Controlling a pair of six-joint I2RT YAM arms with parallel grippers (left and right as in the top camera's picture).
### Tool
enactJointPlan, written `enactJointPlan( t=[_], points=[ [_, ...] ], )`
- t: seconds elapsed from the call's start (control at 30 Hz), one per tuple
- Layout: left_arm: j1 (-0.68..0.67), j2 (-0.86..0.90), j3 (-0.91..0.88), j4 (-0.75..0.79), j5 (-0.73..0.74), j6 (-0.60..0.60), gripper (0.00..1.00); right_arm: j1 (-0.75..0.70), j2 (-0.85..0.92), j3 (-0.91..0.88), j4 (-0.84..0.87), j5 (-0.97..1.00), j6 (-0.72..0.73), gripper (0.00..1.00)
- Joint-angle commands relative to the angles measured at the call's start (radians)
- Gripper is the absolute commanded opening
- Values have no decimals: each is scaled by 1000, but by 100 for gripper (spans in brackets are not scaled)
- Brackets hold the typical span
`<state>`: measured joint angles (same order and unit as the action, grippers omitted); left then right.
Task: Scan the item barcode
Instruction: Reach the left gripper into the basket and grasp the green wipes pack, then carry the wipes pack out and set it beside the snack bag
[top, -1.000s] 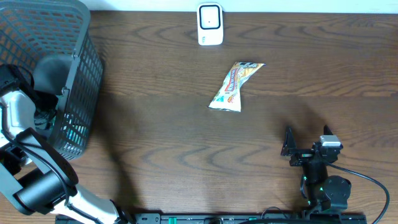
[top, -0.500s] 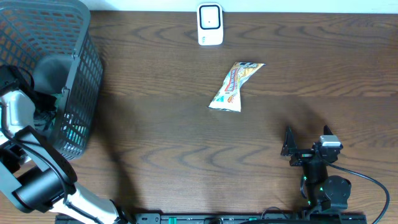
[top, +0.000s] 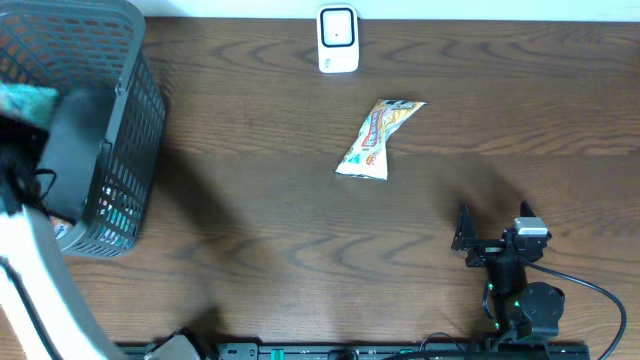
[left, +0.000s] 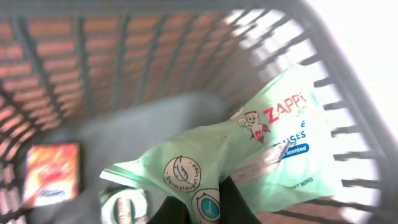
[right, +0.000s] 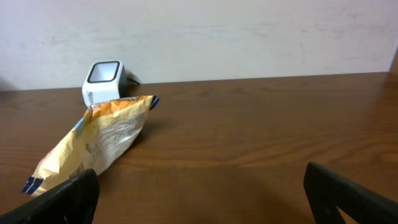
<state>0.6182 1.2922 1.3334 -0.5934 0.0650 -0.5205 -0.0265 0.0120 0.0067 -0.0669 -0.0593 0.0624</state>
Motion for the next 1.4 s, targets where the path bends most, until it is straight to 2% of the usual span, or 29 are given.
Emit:
enactJointPlan(
  t=[0.0, 0.2, 0.27, 0.43, 0.6, 0.67, 0.77, 0.93, 1.07, 1.2, 1.23, 1.27, 1.33, 1.37],
  points=[
    [-4, -111, 9, 54, 191, -11, 7, 8, -6, -1, -4, 0, -12, 99],
    [-131, -175, 9, 162, 347, -18, 7, 8, -6, -1, -4, 0, -12, 99],
    [-211, -175, 9, 171, 346, 0, 7, 8, -6, -2, -4, 0, -12, 99],
    [-434, -121, 8, 180, 346, 133, 7, 8, -6, -1, -4, 0, -12, 99],
    [-634, -5, 8, 177, 342, 138, 7, 8, -6, -1, -4, 0, -12, 99],
    [-702, 56, 8, 177, 323, 138, 7, 8, -6, -1, -4, 0, -12, 99],
    [-800, 158, 8, 173, 208, 134, 8, 8, -6, -2, -4, 0, -12, 99],
    [-945, 346, 8, 182, 37, 39, 7, 8, -6, -1, -4, 0, -12, 99],
    [-1021, 470, 8, 240, 19, -21, 7, 8, -6, -1, -4, 0, -12, 99],
    [-1066, 547, 8, 278, 20, -25, 8, 8, -6, -1, -4, 0, -12, 99],
    [-1073, 559, 8, 283, 20, -25, 10, 8, -6, -1, -4, 0, -12, 99],
    [-1080, 570, 8, 286, 20, -28, 17, 8, -6, -1, -4, 0, -12, 99],
    [-1088, 578, 8, 286, 20, -27, 42, 8, -6, -1, -4, 0, -12, 99],
    [-1091, 578, 8, 285, 19, -27, 51, 8, -6, -1, -4, 0, -12, 99]
  ],
)
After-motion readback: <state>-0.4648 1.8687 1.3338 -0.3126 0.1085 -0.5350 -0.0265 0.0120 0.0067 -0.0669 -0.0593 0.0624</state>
